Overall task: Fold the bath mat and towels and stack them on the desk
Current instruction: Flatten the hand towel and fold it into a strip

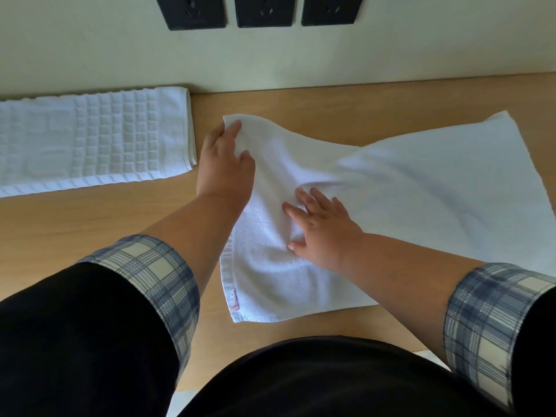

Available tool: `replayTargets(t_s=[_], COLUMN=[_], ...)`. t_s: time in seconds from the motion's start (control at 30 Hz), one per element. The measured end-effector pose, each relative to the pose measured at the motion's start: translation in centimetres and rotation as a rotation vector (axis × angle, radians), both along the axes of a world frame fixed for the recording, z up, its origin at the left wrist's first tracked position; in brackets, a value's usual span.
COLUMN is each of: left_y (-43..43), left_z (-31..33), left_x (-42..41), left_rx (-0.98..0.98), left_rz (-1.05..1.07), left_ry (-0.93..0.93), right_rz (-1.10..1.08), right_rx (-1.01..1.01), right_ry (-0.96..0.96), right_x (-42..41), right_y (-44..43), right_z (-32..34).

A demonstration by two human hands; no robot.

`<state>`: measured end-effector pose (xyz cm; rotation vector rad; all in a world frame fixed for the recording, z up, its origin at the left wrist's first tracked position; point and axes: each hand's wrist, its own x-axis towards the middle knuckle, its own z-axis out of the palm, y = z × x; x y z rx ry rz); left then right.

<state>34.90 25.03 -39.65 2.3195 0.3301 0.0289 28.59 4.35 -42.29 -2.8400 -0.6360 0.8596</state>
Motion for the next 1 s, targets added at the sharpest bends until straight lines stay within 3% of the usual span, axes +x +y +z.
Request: replayTargets(t_s=[0.1, 0.23, 0.37, 0.43, 0.5, 0.6, 0.77, 1.0], left_y=[0.6, 1.4, 0.4, -0.3, -1.0, -1.1, 0.7, 0.3], left_z=[0.2, -0.9, -1.9, -2.4, -3.1, -3.5, -2.9, -2.7], left_x=[-0.2, -1.4, -2.1, -2.5, -3.1, -3.0, -1.4, 1.5], left_rx=[0.086, 0.117, 0.296, 0.429, 0.506, 0.472, 0.484, 0.337], left_rz=[-0.008, 0.075, 0.043, -0.027, -0.194, -0.297, -0.185, 0.062], left_ry=[-0.067, 0.177, 0.313, 0.28, 0.239, 0.347, 0.246, 0.321], right_rz=[0.001, -0.084, -0.342, -0.403, -0.319, -0.224, -0.255, -0.243], right_rx=[0.02, 0.225, 0.398, 0.268, 0.031, -0.086, -0.144, -0.189], right_ry=[-0.014, -0.09, -0.275, -0.173, -0.095, -0.031, -0.058, -0.128], right_x=[0.4, 1.9, 7.3, 10.7, 12.7, 12.5, 11.4, 10.8], right_y=[0.2, -0.2, -1.3, -1.8, -1.9, -1.6, -1.7, -1.5], right_z=[0.2, 1.7, 3.2, 3.2, 2.7, 1.0, -1.7, -3.0])
